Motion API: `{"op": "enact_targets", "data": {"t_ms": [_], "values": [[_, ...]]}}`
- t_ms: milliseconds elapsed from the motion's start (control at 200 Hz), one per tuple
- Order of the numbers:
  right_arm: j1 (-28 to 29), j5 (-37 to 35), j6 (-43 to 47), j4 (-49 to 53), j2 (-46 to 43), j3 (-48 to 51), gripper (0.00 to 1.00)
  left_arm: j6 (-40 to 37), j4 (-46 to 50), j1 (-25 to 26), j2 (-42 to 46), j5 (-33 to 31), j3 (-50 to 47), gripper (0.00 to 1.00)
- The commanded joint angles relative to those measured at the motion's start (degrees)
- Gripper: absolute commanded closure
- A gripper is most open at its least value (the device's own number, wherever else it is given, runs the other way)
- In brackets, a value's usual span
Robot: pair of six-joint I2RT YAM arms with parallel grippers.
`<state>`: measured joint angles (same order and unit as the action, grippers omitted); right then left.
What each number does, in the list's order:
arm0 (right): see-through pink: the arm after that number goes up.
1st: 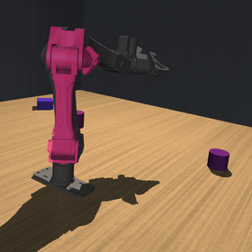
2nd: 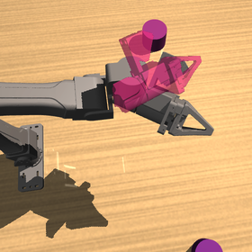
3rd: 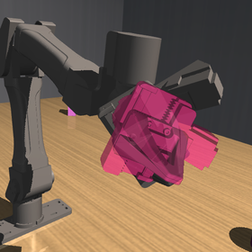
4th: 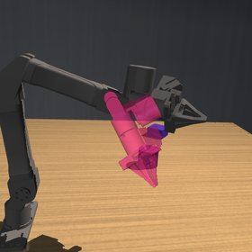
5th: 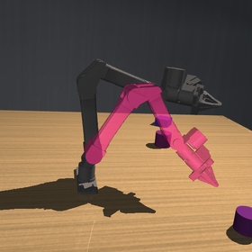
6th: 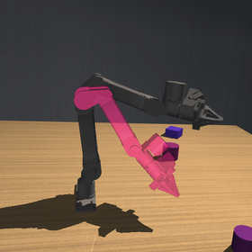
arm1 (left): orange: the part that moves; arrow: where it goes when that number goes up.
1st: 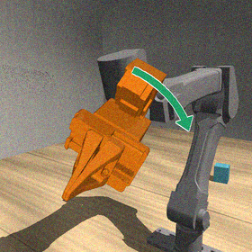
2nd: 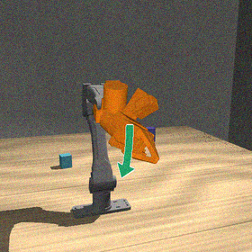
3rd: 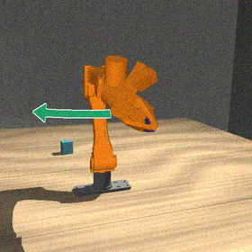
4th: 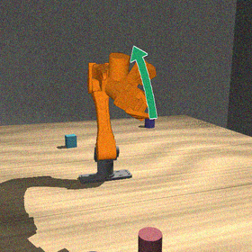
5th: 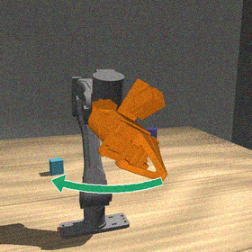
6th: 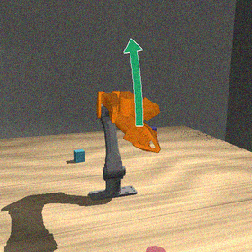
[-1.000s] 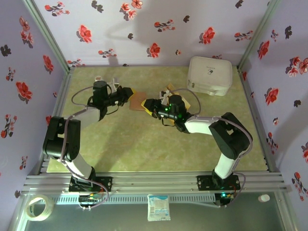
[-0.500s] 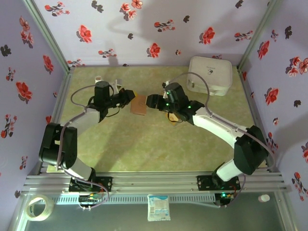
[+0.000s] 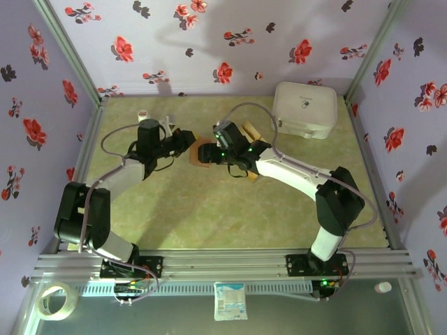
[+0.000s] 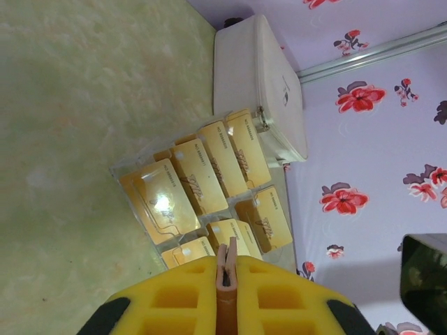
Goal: Put the credit cards into the card holder
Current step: Open the button on the card holder.
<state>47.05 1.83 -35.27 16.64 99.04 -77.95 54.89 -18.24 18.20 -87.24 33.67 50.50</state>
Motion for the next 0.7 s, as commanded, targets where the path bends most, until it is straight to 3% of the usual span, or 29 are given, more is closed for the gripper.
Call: {"op": "enact_targets", "data": {"t_ms": [0,240,425,545,695], "values": [[0.39,-2.2,1.29,0.57,1.79,-2.71,0.32,0.05,-0.24,0.81,1.97,-0.3,-0.66,1.0],[0.41,-6.22,1.63,3.04,2.92,-1.7,0.4,-0.15,0.21,0.99,2.22,-0.7,-0.53,1.0],[-1.14,-13.43,0.11,8.84,-1.97,5.01,0.51,-0.92,1.07,1.02,2.16,-0.8,-0.18,1.0],[-1.97,-12.41,-2.01,7.29,-10.66,12.24,0.51,-1.75,1.97,0.99,1.93,-0.87,-0.14,1.0],[-2.15,-5.83,-4.33,2.93,-16.65,15.31,0.46,-2.48,2.25,1.02,1.55,-0.96,-0.31,1.0]]}}
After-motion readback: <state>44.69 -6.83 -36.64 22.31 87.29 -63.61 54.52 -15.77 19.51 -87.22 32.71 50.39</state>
